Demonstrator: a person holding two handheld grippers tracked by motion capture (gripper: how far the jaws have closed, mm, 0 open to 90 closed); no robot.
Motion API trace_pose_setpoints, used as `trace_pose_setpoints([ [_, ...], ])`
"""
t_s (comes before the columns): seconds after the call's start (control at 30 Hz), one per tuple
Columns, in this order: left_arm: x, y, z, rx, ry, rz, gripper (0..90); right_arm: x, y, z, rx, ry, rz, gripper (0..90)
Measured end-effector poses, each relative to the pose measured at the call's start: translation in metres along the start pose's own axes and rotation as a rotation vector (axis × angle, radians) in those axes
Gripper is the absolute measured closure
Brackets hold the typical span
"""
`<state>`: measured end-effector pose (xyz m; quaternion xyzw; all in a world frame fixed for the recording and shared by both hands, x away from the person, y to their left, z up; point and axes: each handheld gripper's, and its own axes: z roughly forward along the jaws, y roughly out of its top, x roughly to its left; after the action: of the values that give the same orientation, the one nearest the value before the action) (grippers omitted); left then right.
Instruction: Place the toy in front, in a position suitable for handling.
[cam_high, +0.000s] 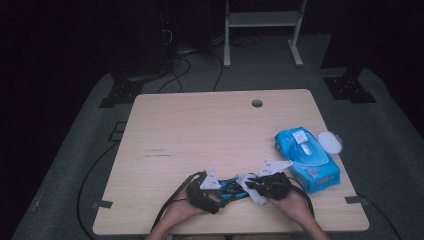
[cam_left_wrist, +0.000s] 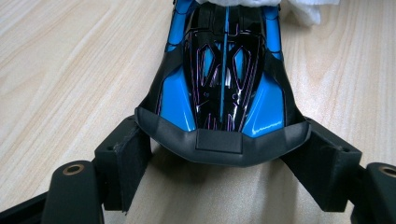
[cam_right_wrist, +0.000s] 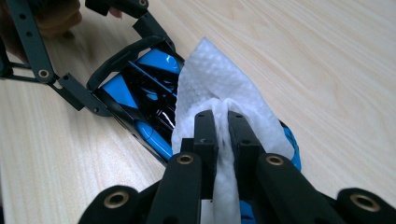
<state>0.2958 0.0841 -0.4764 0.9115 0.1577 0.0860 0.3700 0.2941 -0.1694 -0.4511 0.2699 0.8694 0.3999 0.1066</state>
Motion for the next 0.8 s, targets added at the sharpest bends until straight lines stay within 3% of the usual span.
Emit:
trace_pose_setpoints([
  [0.1, 0.0, 0.0, 0.001, -0.003, -0.003, -0.011, 24.0, 0.008, 0.007, 0.003, -0.005, 0.01, -0.036, 83.3],
  [0.23, 0.0, 0.001, 0.001, 0.0, 0.002, -0.003, 24.1, 0.024, 0.016, 0.015, -0.01, 0.065, -0.073, 83.3],
  [0.33, -0.001, 0.001, 0.001, -0.002, 0.005, -0.004, 23.4, 0.038, 0.02, 0.028, -0.011, 0.12, -0.084, 83.2],
  [0.43, -0.002, 0.002, 0.003, -0.004, 0.013, -0.003, 21.3, 0.046, 0.024, 0.035, -0.02, 0.139, -0.091, 83.3],
  [0.57, 0.0, 0.002, 0.003, 0.0, 0.005, -0.006, 22.7, 0.042, 0.023, 0.032, -0.018, 0.137, -0.08, 83.3],
  [0.8, 0.0, 0.002, 0.002, 0.004, 0.002, -0.01, 23.1, 0.014, 0.007, 0.006, -0.01, 0.046, -0.044, 83.3],
])
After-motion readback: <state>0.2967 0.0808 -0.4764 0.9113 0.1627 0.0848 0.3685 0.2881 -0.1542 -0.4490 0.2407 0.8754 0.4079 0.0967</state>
